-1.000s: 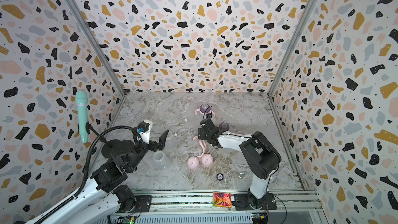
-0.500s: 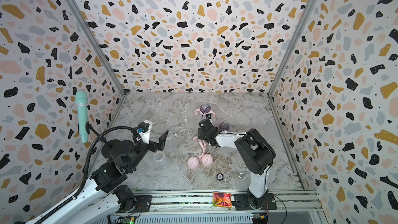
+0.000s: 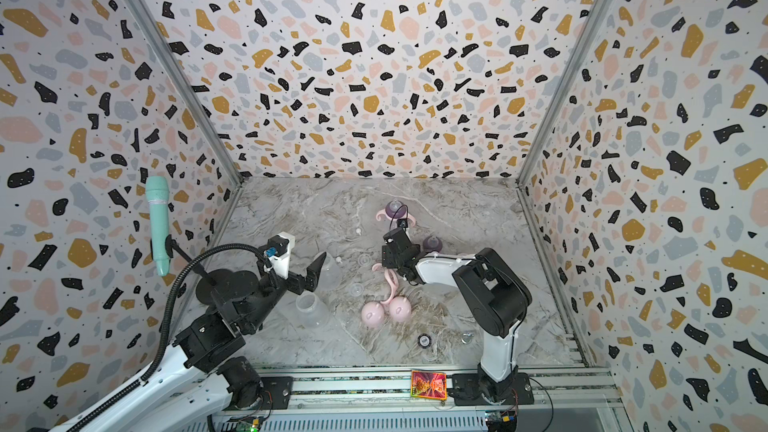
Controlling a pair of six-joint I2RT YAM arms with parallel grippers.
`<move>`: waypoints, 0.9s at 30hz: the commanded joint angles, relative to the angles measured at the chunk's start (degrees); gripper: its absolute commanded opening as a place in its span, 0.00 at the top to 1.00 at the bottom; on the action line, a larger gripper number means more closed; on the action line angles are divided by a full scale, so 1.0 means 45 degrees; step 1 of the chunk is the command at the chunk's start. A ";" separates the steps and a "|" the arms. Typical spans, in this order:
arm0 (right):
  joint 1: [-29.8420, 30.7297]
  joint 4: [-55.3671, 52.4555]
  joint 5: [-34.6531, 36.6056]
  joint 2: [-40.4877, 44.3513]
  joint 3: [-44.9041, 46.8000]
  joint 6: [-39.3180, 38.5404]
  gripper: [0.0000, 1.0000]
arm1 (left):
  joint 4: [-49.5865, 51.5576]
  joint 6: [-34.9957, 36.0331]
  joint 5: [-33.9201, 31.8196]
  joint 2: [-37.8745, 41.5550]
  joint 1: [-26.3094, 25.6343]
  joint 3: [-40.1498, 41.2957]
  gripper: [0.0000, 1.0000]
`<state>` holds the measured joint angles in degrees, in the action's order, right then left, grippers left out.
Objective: Assemble the baby bottles
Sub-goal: Pick up the lid from the center of the board.
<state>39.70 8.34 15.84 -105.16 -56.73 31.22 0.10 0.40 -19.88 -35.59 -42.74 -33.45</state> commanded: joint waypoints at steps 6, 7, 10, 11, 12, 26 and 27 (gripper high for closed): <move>0.0005 -0.0020 -0.0023 -0.0277 -0.0117 -0.0024 0.27 | -0.0022 0.0093 0.0221 0.0166 0.0047 -0.0239 0.00; 0.0004 -0.0046 -0.0023 -0.0310 -0.0128 -0.0040 0.27 | -0.0026 0.0097 0.0252 0.0169 0.0045 -0.0240 0.00; 0.0005 -0.0057 0.0055 -0.0386 -0.0167 -0.0083 0.28 | -0.0022 0.0138 0.0257 0.0194 0.0055 -0.0224 0.00; 0.0005 -0.0095 0.0068 -0.0380 -0.0180 -0.0102 0.29 | -0.0022 0.0127 0.0261 0.0168 0.0055 -0.0242 0.00; 0.0005 -0.0110 0.0092 -0.0362 -0.0201 -0.0141 0.31 | -0.0022 0.0135 0.0273 0.0173 0.0045 -0.0238 0.00; 0.0340 -0.1551 -0.2191 0.3738 0.0402 -0.2462 0.52 | -0.0236 0.0154 0.0281 0.0098 0.0056 -0.0188 0.00; 0.0319 -0.1826 -0.2707 0.4113 0.0331 -0.2731 0.52 | -0.0255 0.0163 0.0304 0.0054 0.0058 -0.0185 0.00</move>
<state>41.12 3.73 10.15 -92.14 -54.74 23.75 1.19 0.62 -18.90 -35.40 -42.74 -33.45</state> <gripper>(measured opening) 0.635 0.996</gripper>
